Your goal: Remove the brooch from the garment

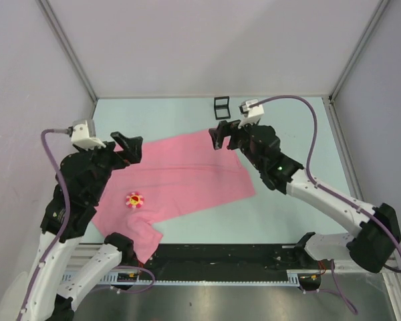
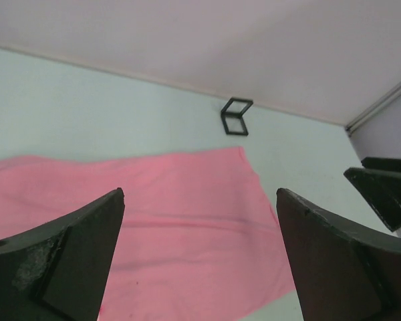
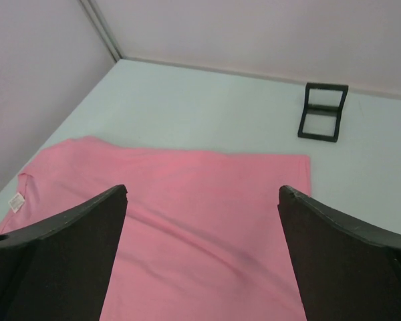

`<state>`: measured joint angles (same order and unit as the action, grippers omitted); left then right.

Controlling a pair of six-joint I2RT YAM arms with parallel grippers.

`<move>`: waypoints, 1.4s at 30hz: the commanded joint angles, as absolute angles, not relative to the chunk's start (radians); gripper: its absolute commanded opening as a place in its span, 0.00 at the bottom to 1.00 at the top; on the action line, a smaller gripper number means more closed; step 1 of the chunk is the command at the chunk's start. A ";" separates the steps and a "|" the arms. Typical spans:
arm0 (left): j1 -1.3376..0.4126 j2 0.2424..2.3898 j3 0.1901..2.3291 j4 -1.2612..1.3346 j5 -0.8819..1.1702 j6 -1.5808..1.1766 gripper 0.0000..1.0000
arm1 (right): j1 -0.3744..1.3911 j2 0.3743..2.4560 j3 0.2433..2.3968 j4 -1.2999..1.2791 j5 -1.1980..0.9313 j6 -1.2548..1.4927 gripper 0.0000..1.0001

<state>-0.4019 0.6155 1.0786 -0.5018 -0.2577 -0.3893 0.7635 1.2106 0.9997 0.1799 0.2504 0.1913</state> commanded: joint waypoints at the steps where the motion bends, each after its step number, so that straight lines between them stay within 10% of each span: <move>1: -0.405 0.660 1.131 -0.678 -0.259 -0.472 1.00 | 0.776 1.337 1.118 0.120 0.299 0.258 1.00; 11: -0.391 0.683 0.941 -0.773 -0.200 -0.719 0.99 | 0.882 1.627 1.276 0.035 0.218 0.239 1.00; 19: -0.051 0.753 0.675 -0.634 0.127 -0.785 0.91 | 0.965 1.733 1.276 0.113 0.124 0.268 1.00; 42: 0.193 0.529 0.350 -0.617 -0.078 -1.032 0.77 | 1.101 1.962 1.342 0.265 -0.107 0.267 0.77</move>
<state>0.1703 0.5800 0.4057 -0.6540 -0.0757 -0.9886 1.0801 1.9457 1.2896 0.2157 -0.0784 0.2962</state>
